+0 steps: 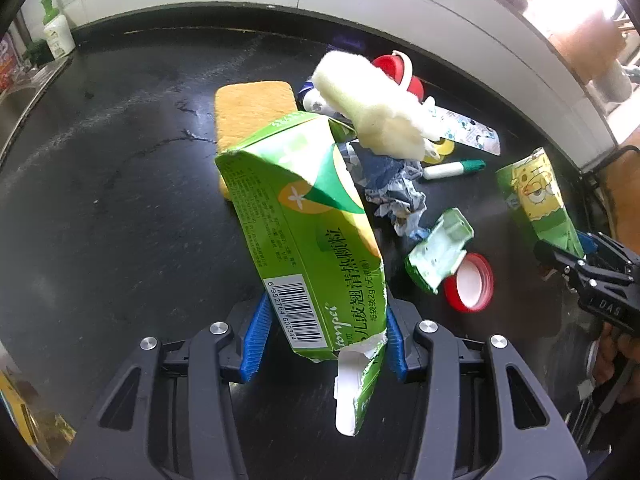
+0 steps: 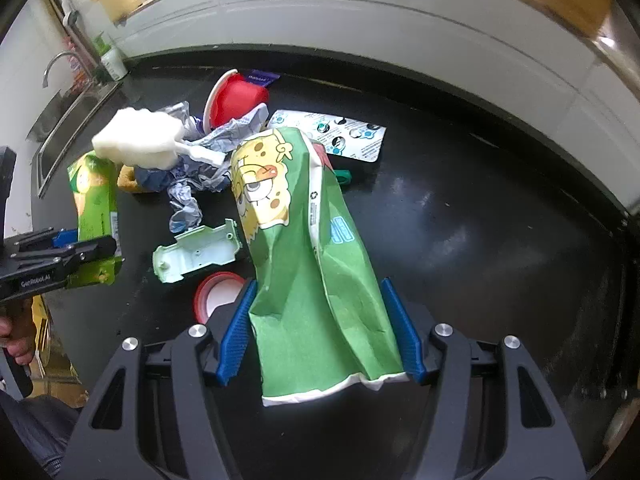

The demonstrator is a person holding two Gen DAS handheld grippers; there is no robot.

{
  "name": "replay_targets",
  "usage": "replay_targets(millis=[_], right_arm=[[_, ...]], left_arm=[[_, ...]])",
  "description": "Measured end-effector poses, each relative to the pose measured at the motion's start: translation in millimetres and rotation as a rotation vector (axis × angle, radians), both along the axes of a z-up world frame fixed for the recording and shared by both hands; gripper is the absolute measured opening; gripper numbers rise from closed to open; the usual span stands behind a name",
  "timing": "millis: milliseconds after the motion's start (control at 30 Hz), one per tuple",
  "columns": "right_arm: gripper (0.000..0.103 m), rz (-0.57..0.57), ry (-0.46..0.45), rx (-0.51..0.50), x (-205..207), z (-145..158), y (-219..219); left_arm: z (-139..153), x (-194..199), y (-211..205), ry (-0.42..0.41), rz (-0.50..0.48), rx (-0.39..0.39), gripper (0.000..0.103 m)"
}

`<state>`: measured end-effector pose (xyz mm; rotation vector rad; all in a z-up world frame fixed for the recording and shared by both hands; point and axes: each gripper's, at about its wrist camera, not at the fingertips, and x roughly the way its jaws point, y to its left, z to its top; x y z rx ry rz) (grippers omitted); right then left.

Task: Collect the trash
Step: 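Grasp the green juice carton with the left tool while the right tool grasps the green snack bag, then carry both items to the black bin and open both tools to drop them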

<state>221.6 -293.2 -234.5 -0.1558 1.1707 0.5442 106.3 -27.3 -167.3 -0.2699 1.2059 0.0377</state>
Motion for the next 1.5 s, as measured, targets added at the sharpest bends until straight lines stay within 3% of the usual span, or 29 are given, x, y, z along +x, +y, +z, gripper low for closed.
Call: replay_targets(millis=[200,367,500,733,967,1100,1267,1500], right_arm=[[0.062,-0.025,-0.048,0.013,-26.0,34.6,6.1],[0.062,0.034,-0.09,0.062,-54.0,69.9,48.8],[0.062,0.152,-0.111,0.109,-81.4,93.5,116.3],[0.062,0.419,-0.088,0.18,-152.1,110.4,258.8],[0.062,0.702,-0.02,0.203,-250.7,101.8,398.2],[0.062,0.819,0.029,0.187,-302.4,83.7,466.2],[0.062,0.896,0.074,0.133,-348.5,42.1,539.0],[0.064,0.896,0.208,0.031,-378.0,-34.9,614.5]], left_arm=[[32.0,-32.7,5.1,-0.054,-0.027,0.058,0.048],[62.2,-73.7,35.3,-0.11,0.014,0.088,0.048],[86.0,-128.5,83.2,-0.15,0.099,0.126,0.048],[88.4,-242.4,182.3,-0.137,0.347,0.187,0.048],[59.7,-359.2,274.3,-0.053,0.606,0.218,0.048],[30.7,-406.9,313.7,-0.03,0.697,0.214,0.048],[-30.3,-448.2,356.2,0.001,0.761,0.137,0.048],[-111.5,-477.5,386.4,0.015,0.811,0.032,0.048]])
